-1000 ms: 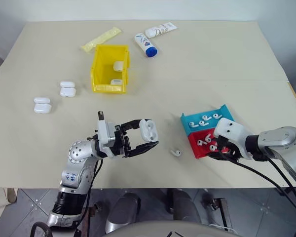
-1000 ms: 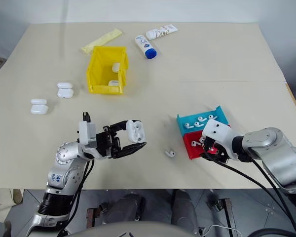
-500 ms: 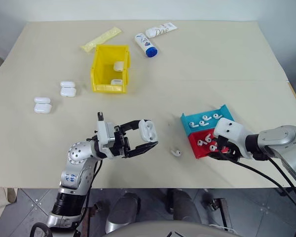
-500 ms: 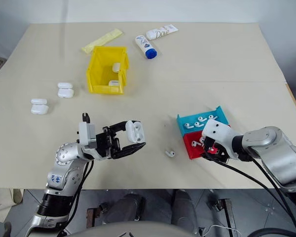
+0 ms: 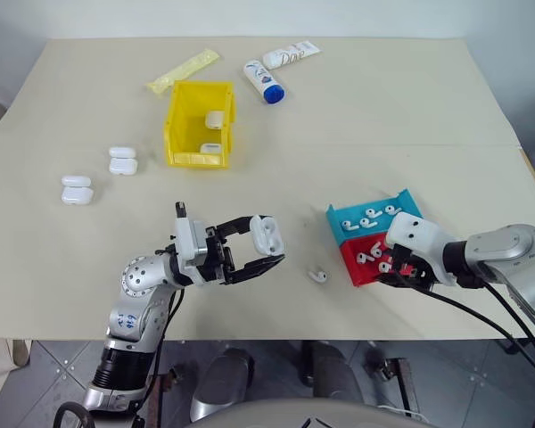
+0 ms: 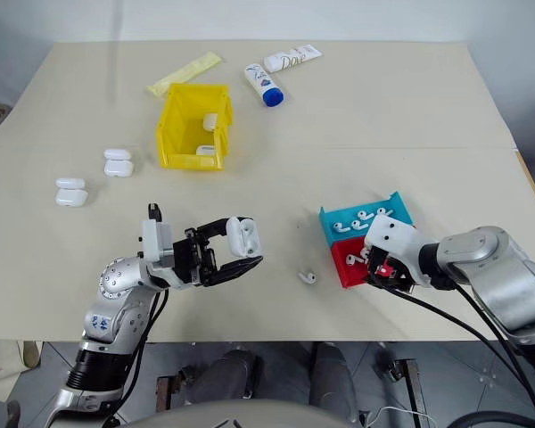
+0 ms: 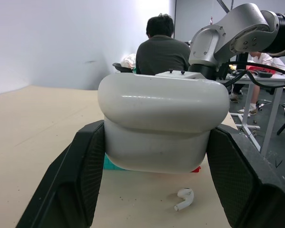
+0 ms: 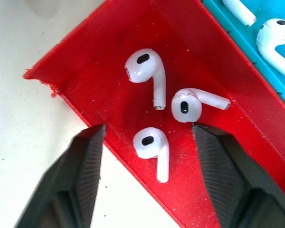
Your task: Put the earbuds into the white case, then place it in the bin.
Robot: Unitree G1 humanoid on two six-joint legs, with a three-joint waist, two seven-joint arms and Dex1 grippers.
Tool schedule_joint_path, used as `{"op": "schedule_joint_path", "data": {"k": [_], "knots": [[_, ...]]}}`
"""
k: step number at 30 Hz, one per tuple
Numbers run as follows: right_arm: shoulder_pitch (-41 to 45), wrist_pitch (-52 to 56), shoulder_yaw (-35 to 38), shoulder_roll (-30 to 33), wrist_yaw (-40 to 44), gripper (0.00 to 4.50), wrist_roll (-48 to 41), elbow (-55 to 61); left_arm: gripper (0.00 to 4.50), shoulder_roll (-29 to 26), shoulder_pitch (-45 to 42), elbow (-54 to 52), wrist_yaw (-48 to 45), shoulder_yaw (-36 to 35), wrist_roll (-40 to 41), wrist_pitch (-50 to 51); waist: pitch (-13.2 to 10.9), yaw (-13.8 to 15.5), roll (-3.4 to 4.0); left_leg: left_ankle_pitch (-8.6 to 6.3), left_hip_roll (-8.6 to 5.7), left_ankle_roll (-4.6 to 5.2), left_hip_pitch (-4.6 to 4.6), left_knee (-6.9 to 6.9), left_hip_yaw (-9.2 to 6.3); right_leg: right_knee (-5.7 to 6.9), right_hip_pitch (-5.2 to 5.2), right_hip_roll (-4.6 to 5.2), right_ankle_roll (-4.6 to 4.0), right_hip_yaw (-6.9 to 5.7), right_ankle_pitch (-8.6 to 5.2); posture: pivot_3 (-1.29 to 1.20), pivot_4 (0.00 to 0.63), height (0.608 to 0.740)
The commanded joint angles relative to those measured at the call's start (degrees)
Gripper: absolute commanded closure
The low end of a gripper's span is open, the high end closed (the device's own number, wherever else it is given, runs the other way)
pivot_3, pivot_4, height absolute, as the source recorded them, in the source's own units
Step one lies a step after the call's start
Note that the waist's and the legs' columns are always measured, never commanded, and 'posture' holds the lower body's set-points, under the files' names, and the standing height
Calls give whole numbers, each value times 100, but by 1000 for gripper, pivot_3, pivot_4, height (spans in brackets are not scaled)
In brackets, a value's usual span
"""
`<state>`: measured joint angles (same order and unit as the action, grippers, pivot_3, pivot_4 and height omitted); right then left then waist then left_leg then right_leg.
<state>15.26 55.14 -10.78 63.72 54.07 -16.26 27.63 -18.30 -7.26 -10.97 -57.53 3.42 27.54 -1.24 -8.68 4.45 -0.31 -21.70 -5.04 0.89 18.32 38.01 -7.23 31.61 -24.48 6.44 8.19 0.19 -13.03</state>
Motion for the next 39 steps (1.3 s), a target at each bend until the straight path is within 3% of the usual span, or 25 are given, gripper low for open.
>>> {"op": "schedule_joint_path", "data": {"k": [1,15,18,22,23,31,39], "knots": [[-14,53,-134,68,27,1971,83,-78,1690,-39,6,-272,28,-22,59,-97,0,0,0,0,0,0,0,0,0,0,0,0,0,0,0,0,150,740],[33,6,-175,124,115,1971,167,-162,1690,-76,-3,-278,67,-35,56,-101,2,2,-4,0,-1,0,0,0,0,0,1,0,0,0,0,0,150,740],[11,18,-173,147,155,2605,145,-118,1690,-70,-1,-284,74,-24,52,-102,2,3,-4,0,-1,0,0,0,0,-1,0,1,0,0,0,0,150,740],[-27,38,-173,135,142,3891,154,-107,1690,-63,-10,-281,75,-17,52,-105,2,0,-4,0,0,0,0,0,0,-1,0,0,0,0,0,0,150,740],[-38,35,-173,133,142,4036,156,-103,1690,-63,-12,-279,74,-18,51,-107,2,0,-4,0,0,0,0,0,0,-1,1,0,0,0,0,0,150,740],[40,18,-72,18,57,4033,141,-157,1690,-53,-64,-191,50,-14,35,-134,3,0,-6,-1,0,0,0,0,0,-1,1,0,0,0,0,0,150,740],[-400,-380,2325,-762,267,4033,-1300,398,1690,154,-476,260,-298,222,87,-187,-6,17,5,0,-2,1,5,-2,-2,-7,-1,1,2,-1,1,0,150,740]]}}
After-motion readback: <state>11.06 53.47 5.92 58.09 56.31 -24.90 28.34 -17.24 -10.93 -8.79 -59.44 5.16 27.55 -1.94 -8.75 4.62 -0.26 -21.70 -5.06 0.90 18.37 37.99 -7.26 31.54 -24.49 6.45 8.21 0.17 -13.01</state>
